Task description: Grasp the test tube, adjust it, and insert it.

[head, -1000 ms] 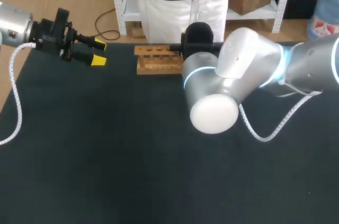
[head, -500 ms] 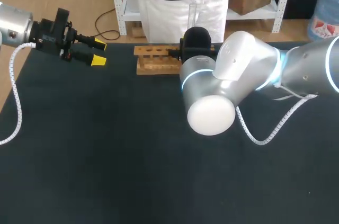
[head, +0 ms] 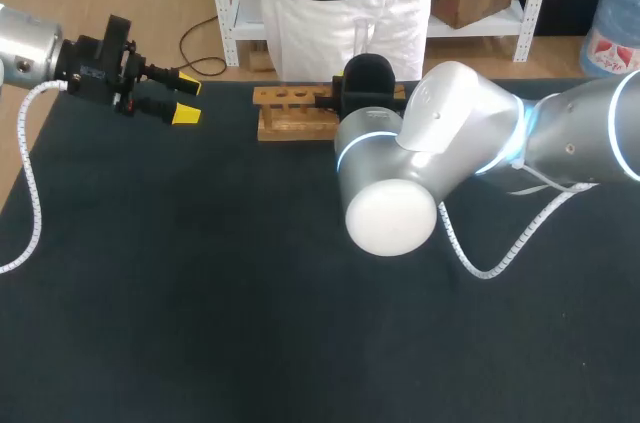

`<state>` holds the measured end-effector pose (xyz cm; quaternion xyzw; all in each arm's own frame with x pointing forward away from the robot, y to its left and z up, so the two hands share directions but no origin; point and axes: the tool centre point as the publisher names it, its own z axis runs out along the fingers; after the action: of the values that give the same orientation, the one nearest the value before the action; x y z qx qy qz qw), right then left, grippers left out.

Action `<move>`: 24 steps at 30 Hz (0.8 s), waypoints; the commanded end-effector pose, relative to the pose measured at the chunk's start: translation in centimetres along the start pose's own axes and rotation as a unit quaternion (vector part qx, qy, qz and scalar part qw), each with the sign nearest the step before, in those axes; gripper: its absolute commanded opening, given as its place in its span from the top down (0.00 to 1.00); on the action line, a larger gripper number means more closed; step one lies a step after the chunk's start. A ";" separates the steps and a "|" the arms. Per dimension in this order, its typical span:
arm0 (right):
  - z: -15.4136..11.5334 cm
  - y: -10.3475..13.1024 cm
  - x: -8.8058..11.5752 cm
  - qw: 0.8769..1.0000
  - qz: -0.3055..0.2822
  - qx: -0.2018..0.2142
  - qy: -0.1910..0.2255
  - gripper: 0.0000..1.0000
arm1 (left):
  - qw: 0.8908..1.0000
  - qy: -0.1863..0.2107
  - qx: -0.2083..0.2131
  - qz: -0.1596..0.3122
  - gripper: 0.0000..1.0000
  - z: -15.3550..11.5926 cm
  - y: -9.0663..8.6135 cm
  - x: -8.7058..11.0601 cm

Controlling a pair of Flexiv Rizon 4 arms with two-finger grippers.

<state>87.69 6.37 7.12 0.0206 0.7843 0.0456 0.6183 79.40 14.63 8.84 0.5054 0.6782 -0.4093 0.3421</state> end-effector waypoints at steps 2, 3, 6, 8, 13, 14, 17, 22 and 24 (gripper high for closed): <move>-0.1 0.0 -0.1 1.000 0.001 0.003 -0.001 0.28 | 1.000 0.000 0.001 0.000 0.00 0.0 0.1 0.1; -0.2 0.0 -0.1 1.000 0.002 0.004 -0.002 0.27 | 1.000 0.000 0.001 0.000 0.00 0.0 0.1 0.1; -0.3 -0.1 -0.4 1.000 0.002 0.007 -0.004 0.02 | 1.000 0.000 0.001 0.000 0.00 0.0 0.1 0.1; -0.7 0.0 -0.8 1.000 0.004 0.007 -0.006 0.00 | 1.000 0.000 0.001 0.000 0.00 0.0 0.1 0.1; -2.2 0.2 -1.8 1.000 0.012 -0.012 0.005 0.00 | 1.000 0.000 0.001 0.000 0.00 0.0 0.1 0.1; -2.6 0.3 -2.1 1.000 0.012 -0.014 0.006 0.00 | 1.000 0.000 0.001 0.000 0.00 0.0 0.1 0.1; -3.7 0.2 -2.6 0.999 0.012 -0.027 0.017 0.00 | 1.000 0.000 0.001 0.000 0.00 0.0 0.1 0.1; -5.6 -0.2 -3.5 0.998 0.009 -0.054 0.032 0.00 | 1.000 0.000 0.001 0.000 0.00 0.0 0.1 0.1; -6.4 -0.3 -3.8 0.997 0.008 -0.065 0.037 0.00 | 1.000 0.000 0.001 0.000 0.00 0.0 0.1 0.1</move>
<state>83.90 6.81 11.15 -0.0048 0.8009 0.0877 0.5924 79.40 14.63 8.84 0.5054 0.6782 -0.4093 0.3421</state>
